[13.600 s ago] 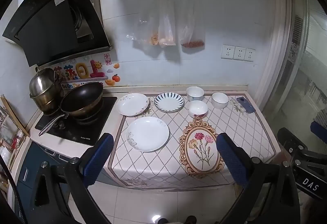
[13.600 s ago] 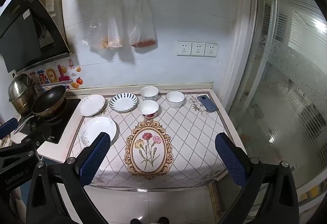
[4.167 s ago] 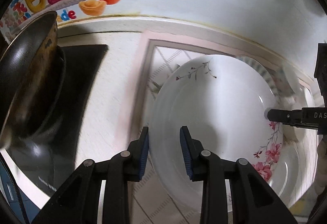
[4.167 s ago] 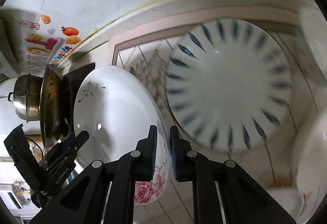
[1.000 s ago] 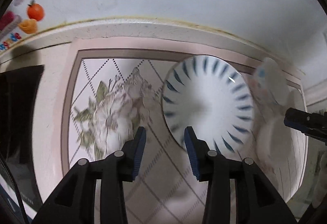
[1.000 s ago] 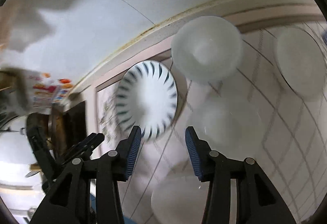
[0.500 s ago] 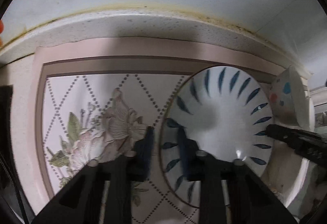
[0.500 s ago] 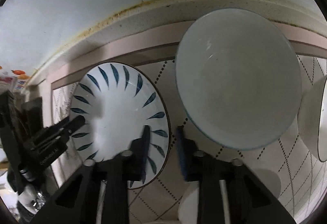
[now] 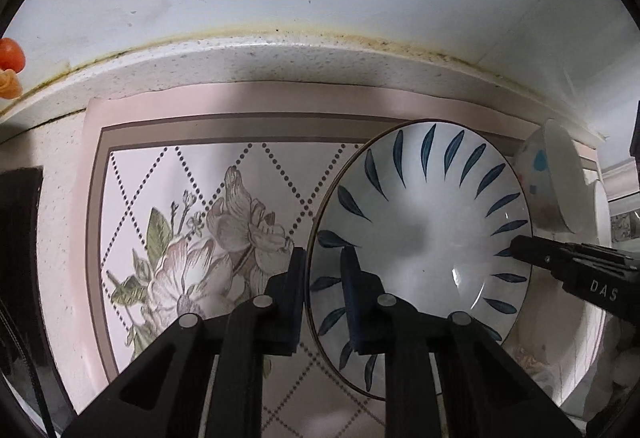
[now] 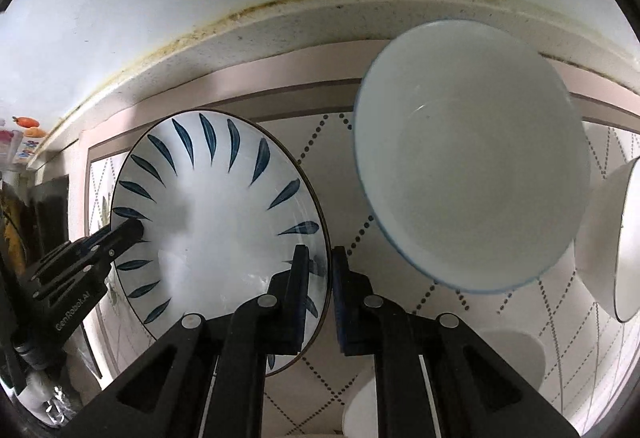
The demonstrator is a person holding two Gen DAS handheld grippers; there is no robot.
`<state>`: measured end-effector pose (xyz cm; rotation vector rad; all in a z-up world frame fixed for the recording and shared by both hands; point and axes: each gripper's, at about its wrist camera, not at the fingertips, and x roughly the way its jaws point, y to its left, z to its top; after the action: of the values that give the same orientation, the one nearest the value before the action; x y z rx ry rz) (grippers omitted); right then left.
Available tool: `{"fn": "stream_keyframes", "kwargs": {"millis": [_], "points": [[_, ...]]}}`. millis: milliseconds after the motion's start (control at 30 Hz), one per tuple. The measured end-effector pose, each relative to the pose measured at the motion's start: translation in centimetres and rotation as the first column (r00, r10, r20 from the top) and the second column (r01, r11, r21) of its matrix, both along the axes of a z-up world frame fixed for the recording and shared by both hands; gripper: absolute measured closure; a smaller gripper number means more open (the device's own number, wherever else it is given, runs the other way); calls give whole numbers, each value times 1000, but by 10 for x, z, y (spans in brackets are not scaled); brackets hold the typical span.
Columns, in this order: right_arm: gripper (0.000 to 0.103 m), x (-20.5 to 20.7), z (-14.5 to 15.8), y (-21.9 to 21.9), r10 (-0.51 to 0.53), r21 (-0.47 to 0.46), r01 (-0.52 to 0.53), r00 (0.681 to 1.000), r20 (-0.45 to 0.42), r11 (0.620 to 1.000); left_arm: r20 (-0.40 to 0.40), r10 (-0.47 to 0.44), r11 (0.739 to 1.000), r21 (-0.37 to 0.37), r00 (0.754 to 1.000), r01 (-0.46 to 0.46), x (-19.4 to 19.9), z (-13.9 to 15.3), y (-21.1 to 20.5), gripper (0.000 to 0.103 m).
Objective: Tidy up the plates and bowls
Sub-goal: 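Carry the blue-striped plate with both tools and lower it onto the plate stack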
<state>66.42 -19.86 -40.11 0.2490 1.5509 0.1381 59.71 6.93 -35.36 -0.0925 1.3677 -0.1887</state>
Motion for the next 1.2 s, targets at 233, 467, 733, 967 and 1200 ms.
{"fn": "stream_keyframes", "kwargs": {"millis": [233, 467, 733, 967, 1200], "points": [[90, -17, 30, -2, 2, 62, -2, 1000, -3, 998, 22, -17, 1000, 0, 1000, 17, -36, 37, -3, 88], [90, -61, 62, -10, 46, 78, -45, 999, -9, 996, 27, -33, 999, -37, 999, 34, -84, 73, -10, 88], [90, -140, 78, -40, 65, 78, -62, 997, -45, 995, 5, -108, 992, -64, 994, 108, -146, 84, -48, 88], [90, -198, 71, -74, 55, 57, -51, 996, -72, 997, -19, -151, 987, -54, 988, 150, -188, 68, -76, 88], [90, -226, 47, -88, 31, 69, -25, 995, -95, 997, -48, -154, 988, -26, 987, 153, -202, 50, -90, 88]]}}
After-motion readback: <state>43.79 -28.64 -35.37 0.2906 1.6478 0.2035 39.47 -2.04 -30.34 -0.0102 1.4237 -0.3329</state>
